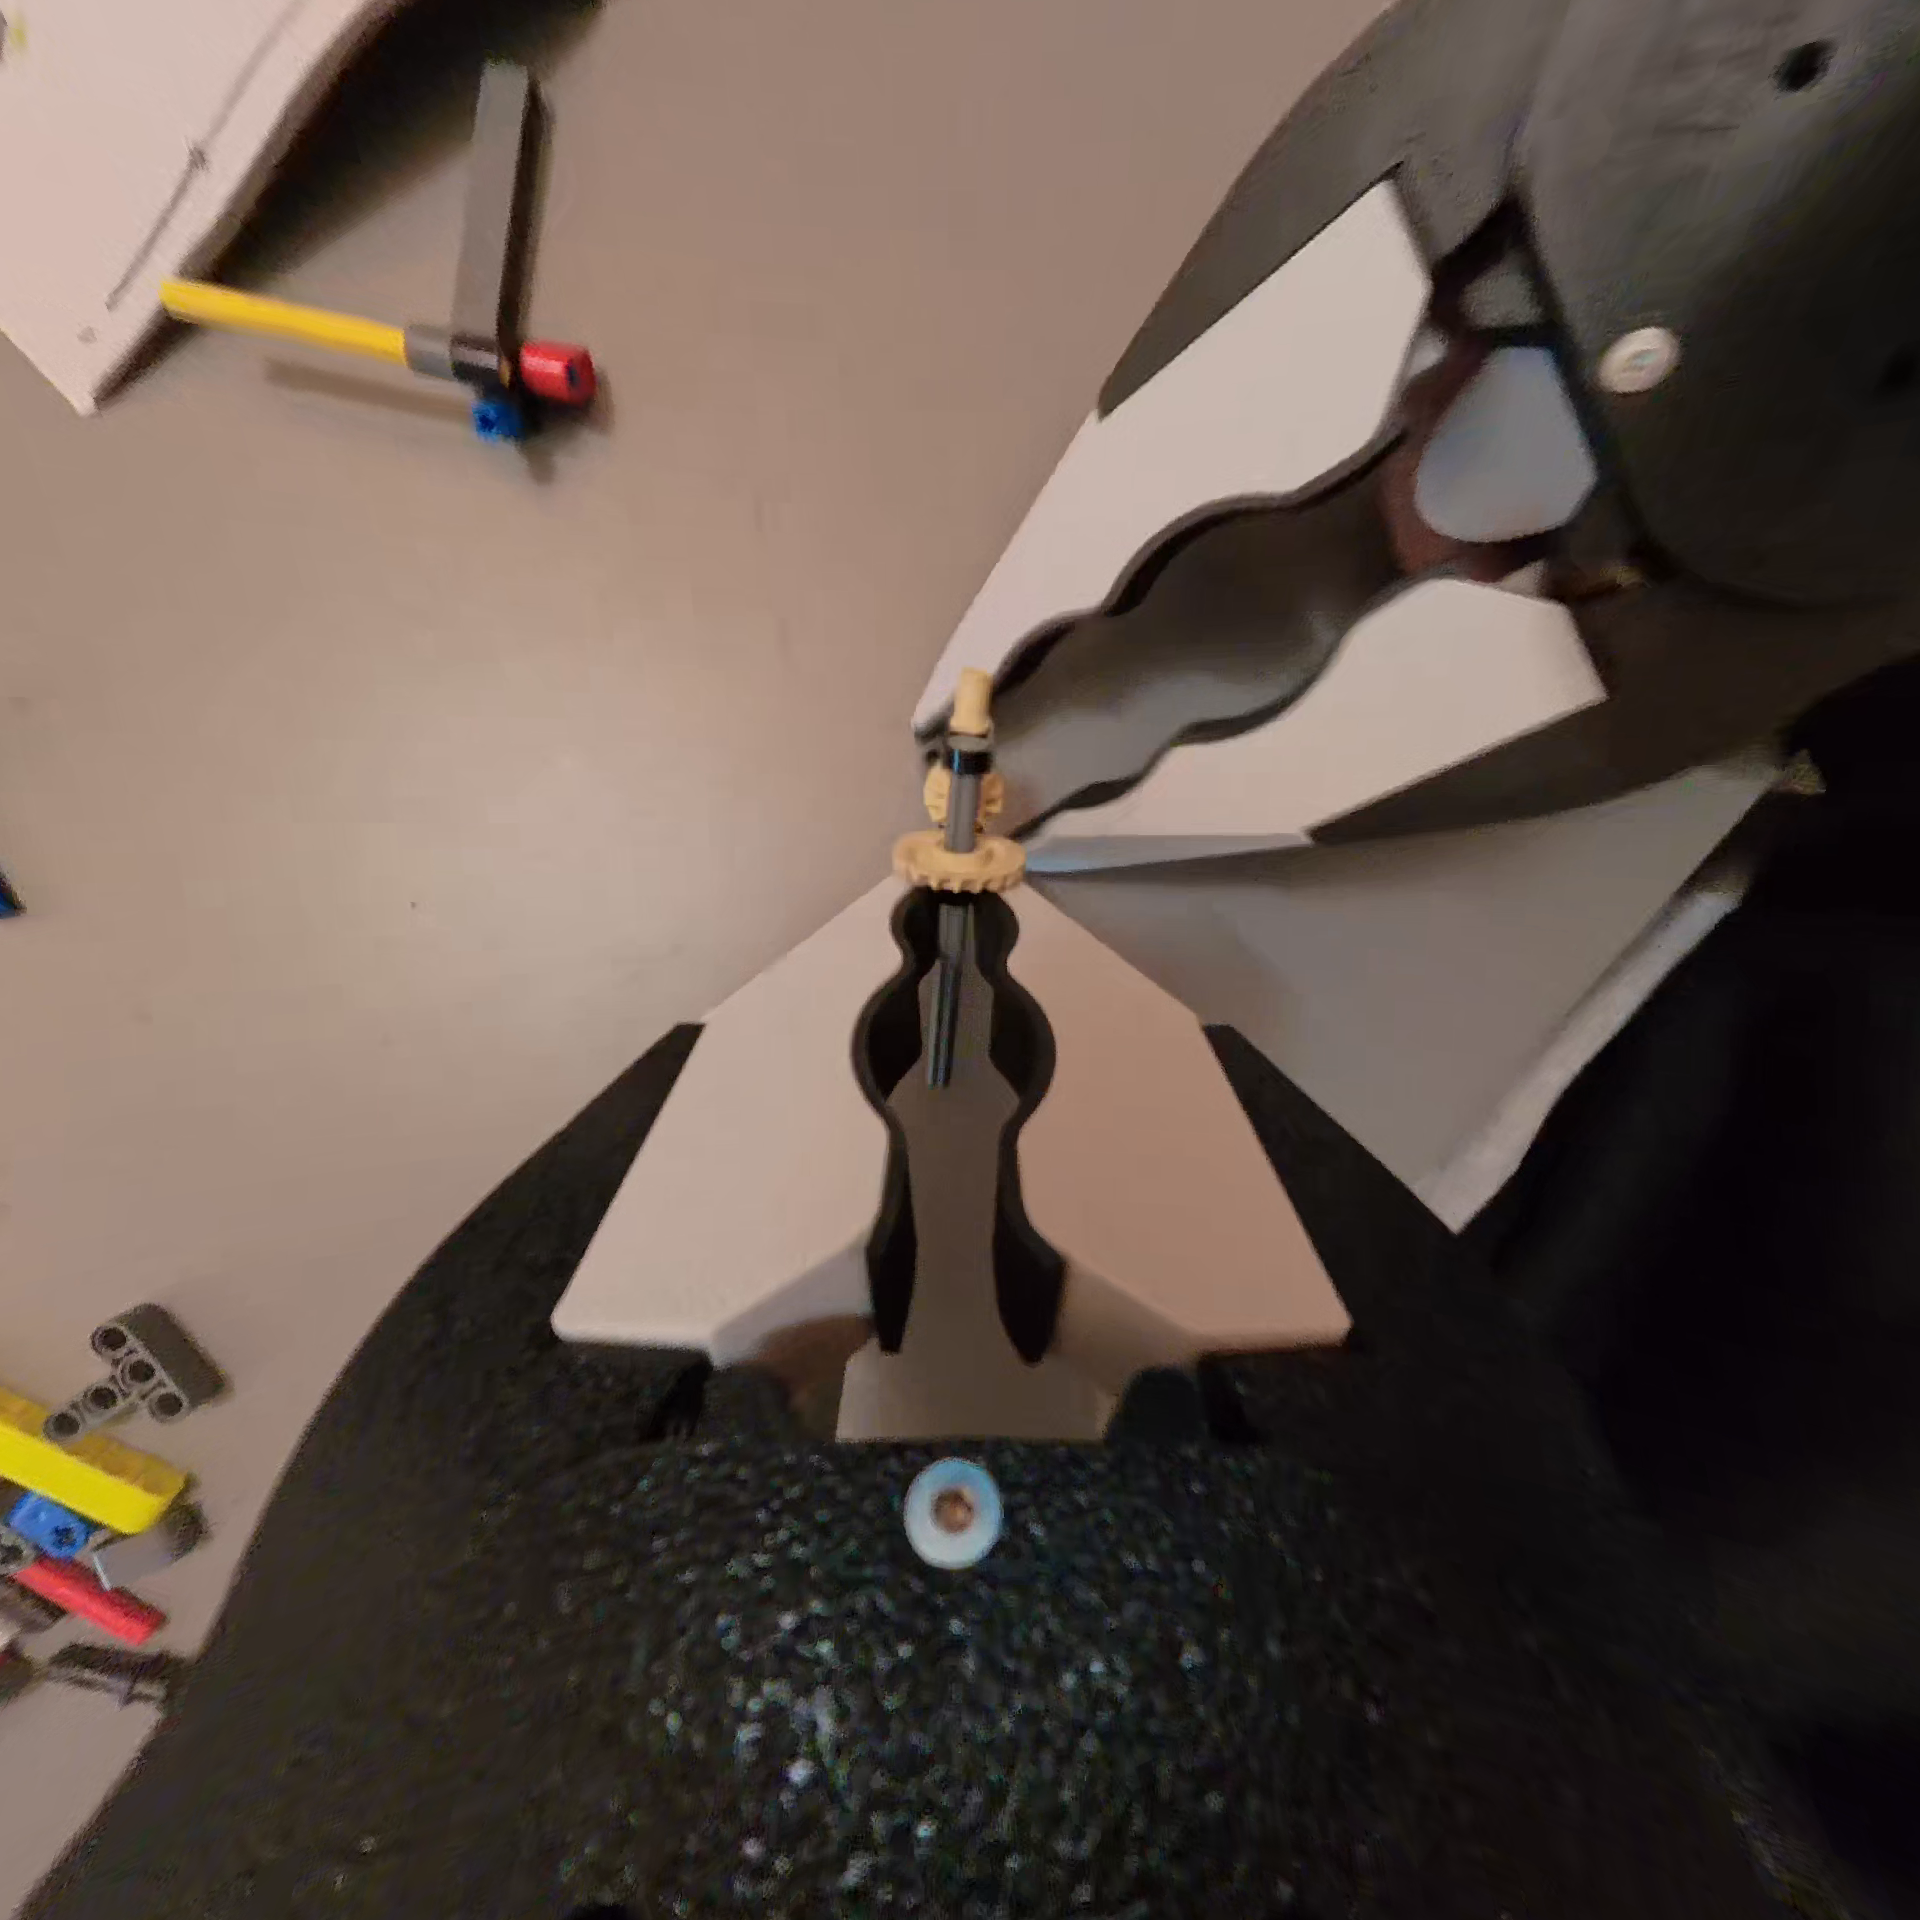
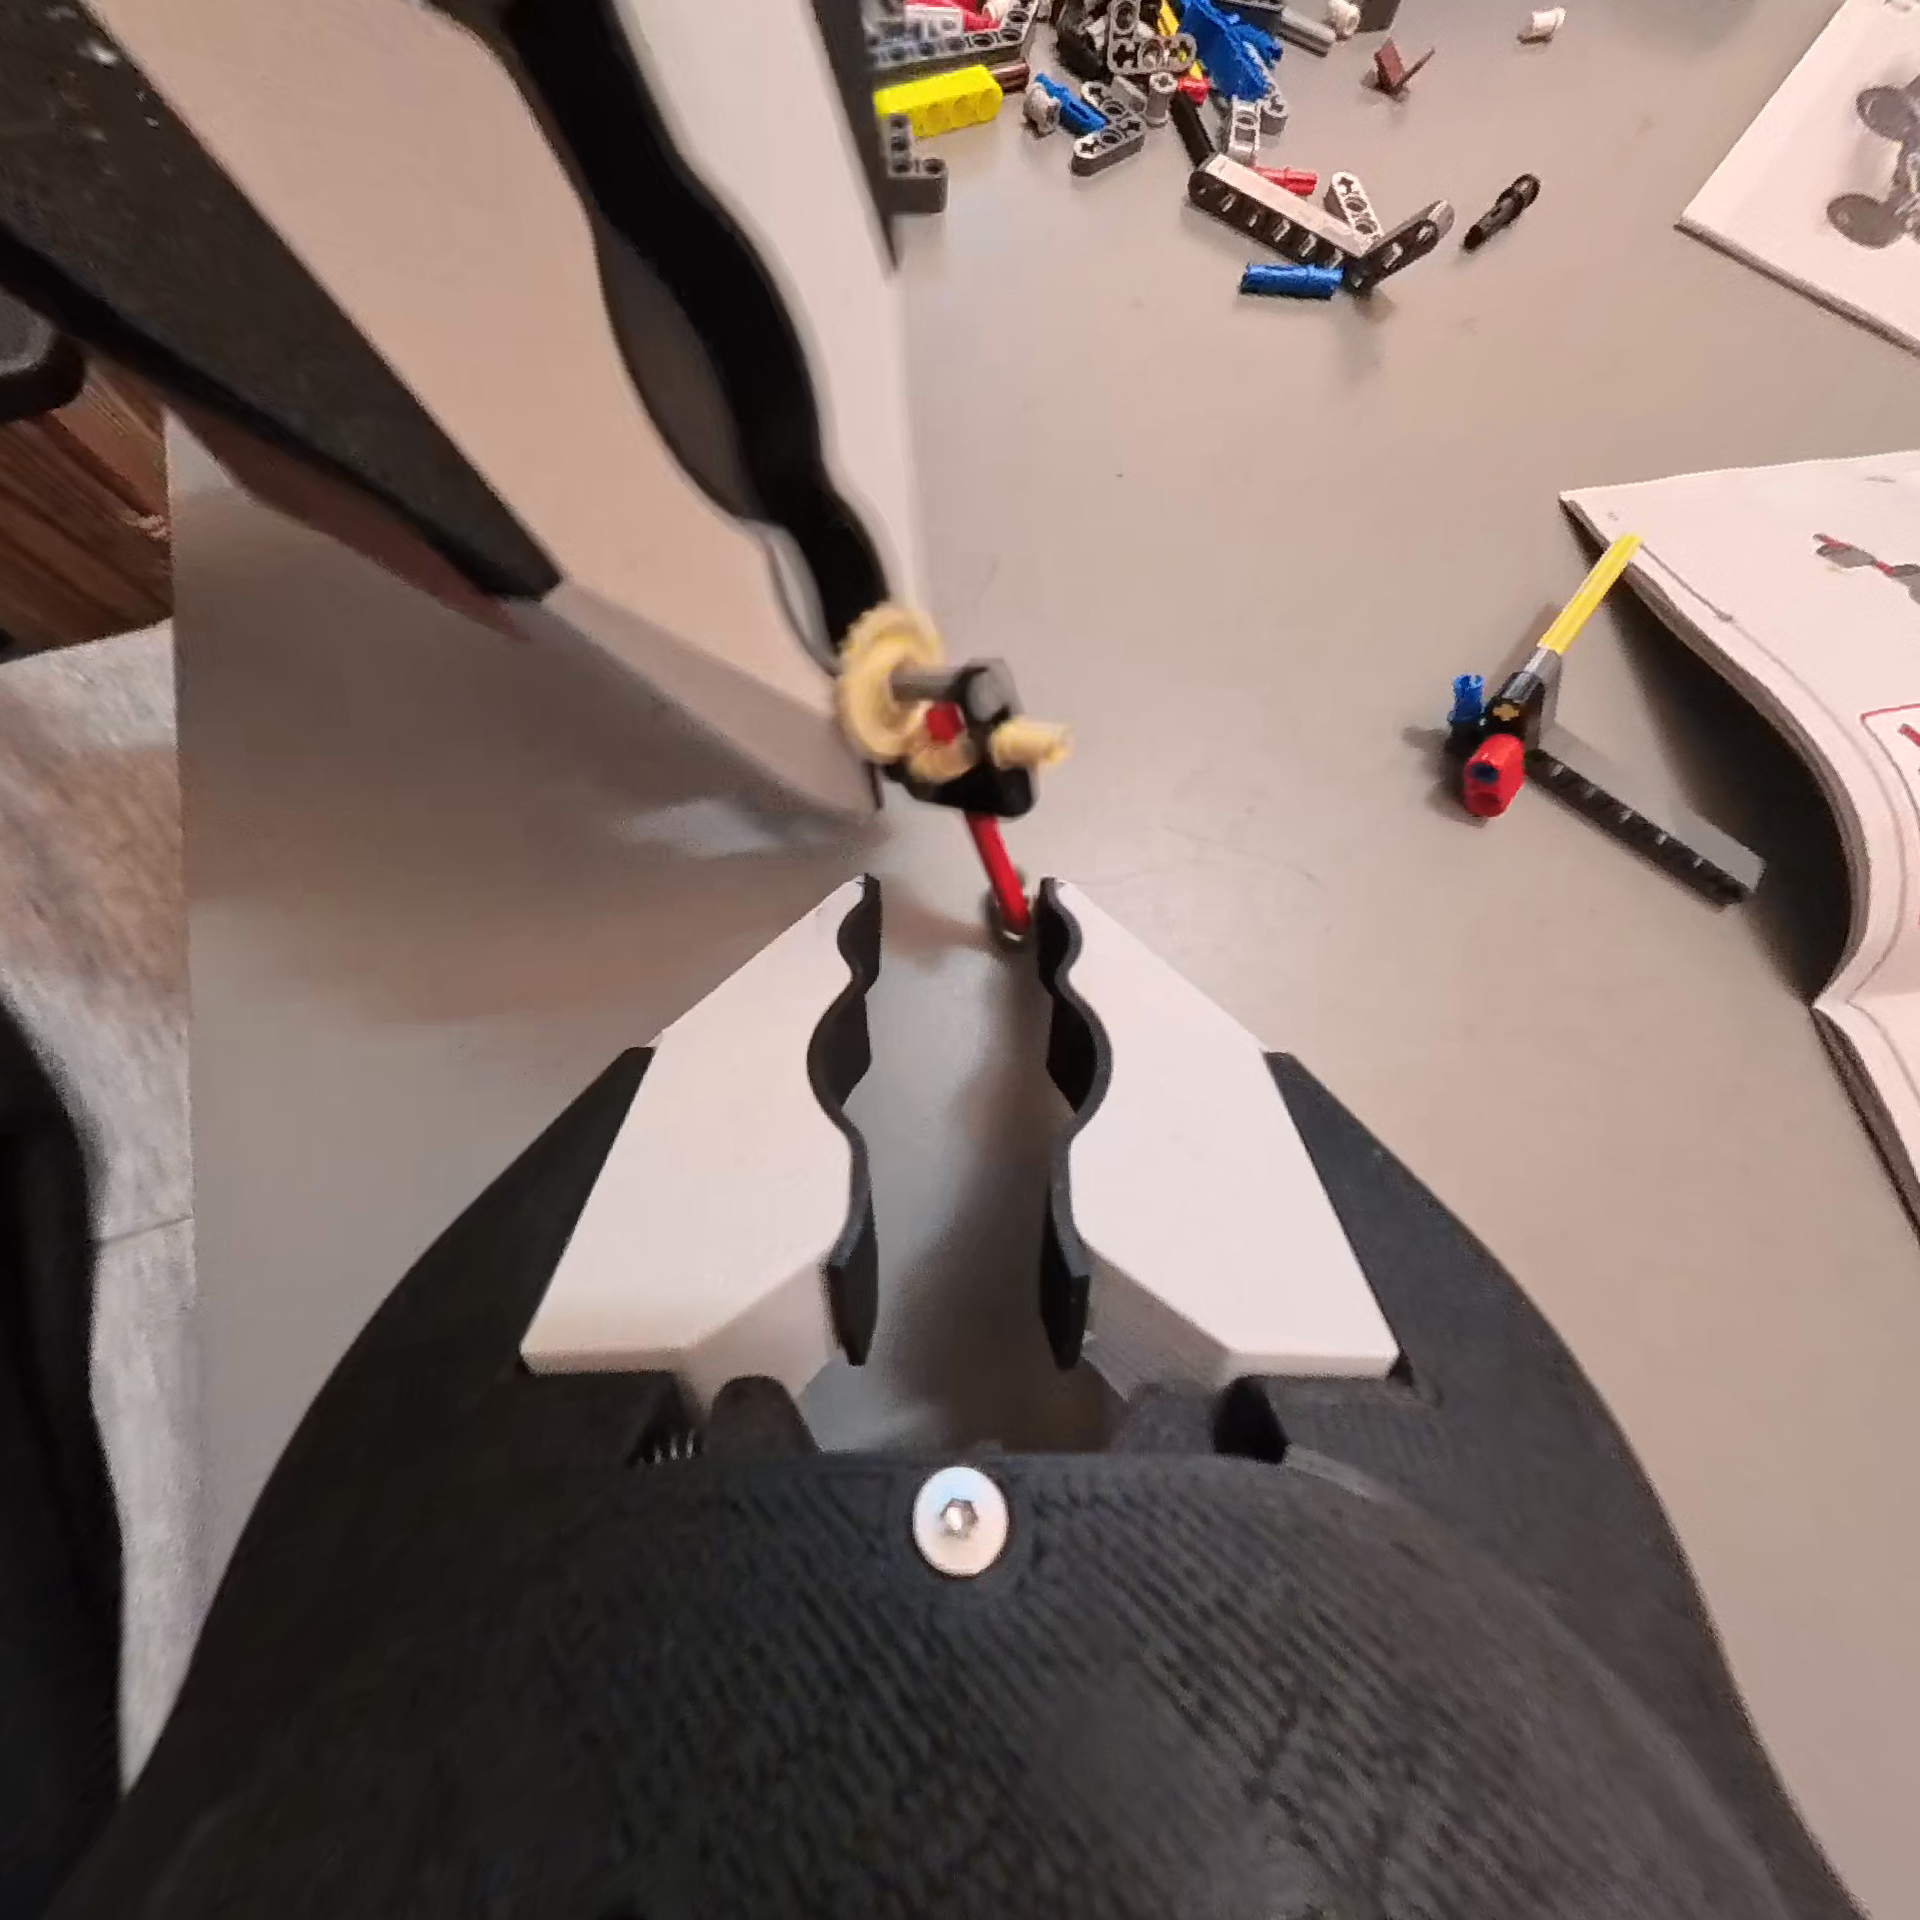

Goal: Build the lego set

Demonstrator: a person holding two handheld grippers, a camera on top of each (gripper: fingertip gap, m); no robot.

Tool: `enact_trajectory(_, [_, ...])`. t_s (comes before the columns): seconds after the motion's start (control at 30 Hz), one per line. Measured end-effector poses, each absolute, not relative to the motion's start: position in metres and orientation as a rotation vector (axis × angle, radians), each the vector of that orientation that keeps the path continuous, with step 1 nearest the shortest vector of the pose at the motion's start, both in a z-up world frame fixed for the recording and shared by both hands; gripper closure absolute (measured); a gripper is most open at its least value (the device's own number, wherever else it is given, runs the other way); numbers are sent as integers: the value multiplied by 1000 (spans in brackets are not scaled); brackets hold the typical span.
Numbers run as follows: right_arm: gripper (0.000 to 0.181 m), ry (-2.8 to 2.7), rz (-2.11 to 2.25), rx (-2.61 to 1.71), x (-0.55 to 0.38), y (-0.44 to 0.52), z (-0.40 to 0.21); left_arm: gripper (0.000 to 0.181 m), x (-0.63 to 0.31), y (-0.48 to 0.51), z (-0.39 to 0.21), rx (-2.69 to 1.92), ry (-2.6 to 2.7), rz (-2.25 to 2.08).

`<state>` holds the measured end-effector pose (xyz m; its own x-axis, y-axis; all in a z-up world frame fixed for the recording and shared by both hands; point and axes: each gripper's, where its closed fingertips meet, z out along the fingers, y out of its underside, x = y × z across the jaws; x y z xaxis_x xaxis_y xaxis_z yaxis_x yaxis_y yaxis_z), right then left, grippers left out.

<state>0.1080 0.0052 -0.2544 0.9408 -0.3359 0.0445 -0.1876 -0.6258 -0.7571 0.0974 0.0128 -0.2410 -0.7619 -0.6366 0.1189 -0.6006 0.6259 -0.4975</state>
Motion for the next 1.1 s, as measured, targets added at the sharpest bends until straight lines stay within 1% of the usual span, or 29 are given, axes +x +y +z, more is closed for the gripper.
enact_trajectory(0.07, [176,387,-184,-2261,109,3,-255,178,96,7,-234,-1019,2761,-864])
enact_trajectory(0.2, [176,412,-141,-2252,110,3,-255,177,95,-2,-234,-1000,2794,-916])
enact_trajectory(0.27, [176,407,-148,-2254,109,3,-255,175,91,-9,-235,-953,2814,-968])
enact_trajectory(0.4, [176,397,-172,-2259,109,3,-255,171,97,-7,-237,-846,2753,-919])
enact_trajectory(0.5, [176,404,-159,-2256,109,3,-255,168,98,-10,-228,-818,2708,-999])
enact_trajectory(0.6, [176,406,-159,-2257,110,3,-255,170,98,-13,-224,-848,2703,-1085])
enact_trajectory(0.67, [176,411,-147,-2255,110,3,-255,165,99,-13,-224,-858,2702,-1109])
enact_trajectory(0.7, [176,411,-147,-2255,110,3,-255,160,101,-12,-224,-854,2694,-1106])
enact_trajectory(0.73, [176,409,-151,-2255,110,3,-255,169,101,-12,-224,-836,2697,-1106])
enact_trajectory(0.83, [176,411,-145,-2254,110,2,-255,170,99,-14,-224,-789,2709,-1138])
enact_trajectory(0.9, [176,408,-117,-2251,108,3,-255,176,100,-12,-224,-765,2706,-1138])
enact_trajectory(1.1, [173,371,-110,-2256,104,4,-255,176,98,-7,-225,-791,2746,-1076])
